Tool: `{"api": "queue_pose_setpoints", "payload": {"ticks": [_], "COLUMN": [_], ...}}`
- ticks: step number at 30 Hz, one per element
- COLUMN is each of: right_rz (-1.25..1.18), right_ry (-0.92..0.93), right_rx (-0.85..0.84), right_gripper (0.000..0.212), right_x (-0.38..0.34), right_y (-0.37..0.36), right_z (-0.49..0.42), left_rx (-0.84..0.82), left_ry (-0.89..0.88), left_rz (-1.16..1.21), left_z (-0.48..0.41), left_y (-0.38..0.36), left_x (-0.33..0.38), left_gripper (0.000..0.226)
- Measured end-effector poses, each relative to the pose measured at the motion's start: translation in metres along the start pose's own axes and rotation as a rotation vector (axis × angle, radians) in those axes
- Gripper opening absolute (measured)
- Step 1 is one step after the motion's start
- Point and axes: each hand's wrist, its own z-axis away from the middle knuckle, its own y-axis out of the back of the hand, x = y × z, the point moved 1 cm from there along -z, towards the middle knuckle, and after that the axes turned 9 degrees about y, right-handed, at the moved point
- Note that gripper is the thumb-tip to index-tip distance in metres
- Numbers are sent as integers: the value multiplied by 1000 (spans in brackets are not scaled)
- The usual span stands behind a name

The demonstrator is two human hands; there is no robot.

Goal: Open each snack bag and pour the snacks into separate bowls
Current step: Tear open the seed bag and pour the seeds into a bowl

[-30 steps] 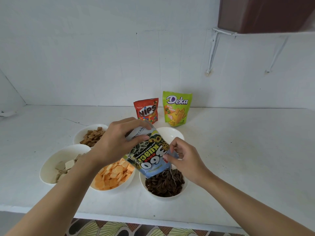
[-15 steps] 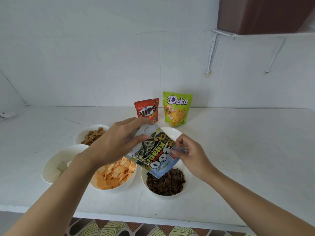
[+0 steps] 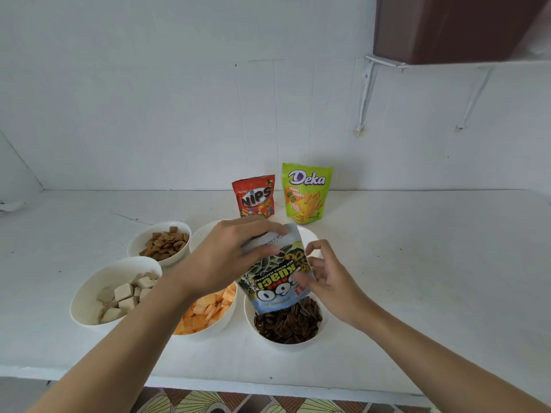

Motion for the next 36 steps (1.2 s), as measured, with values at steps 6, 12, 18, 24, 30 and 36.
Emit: {"api": "queue_pose_setpoints", "payload": {"ticks": [6, 12, 18, 24, 30, 36], "right_rz": [-88, -51, -32, -28, -66, -120], "right_ry": [97, 57, 39, 21, 7, 94], "right_rx": [111, 147, 120, 140, 105, 213], "right_gripper": [37, 25, 28, 32, 39, 31], "right_x": [-15, -5, 3, 5, 8, -4], "right_y": [-2, -1, -1, 4, 2, 2], "right_z": [-7, 0, 3, 0, 1, -9], "left_rx": [221, -34, 109, 130, 92, 198], "left_ry": [-216, -30, -18, -2, 22, 92], "left_rz": [-67, 13, 62, 131, 103, 244], "left_z": [-6, -2, 1, 2, -2, -2], "left_y": [13, -6, -3, -12, -16, -25], "left_x": [22, 6, 3, 3, 8, 11], "left_gripper": [18, 45, 27, 28, 33, 22]}}
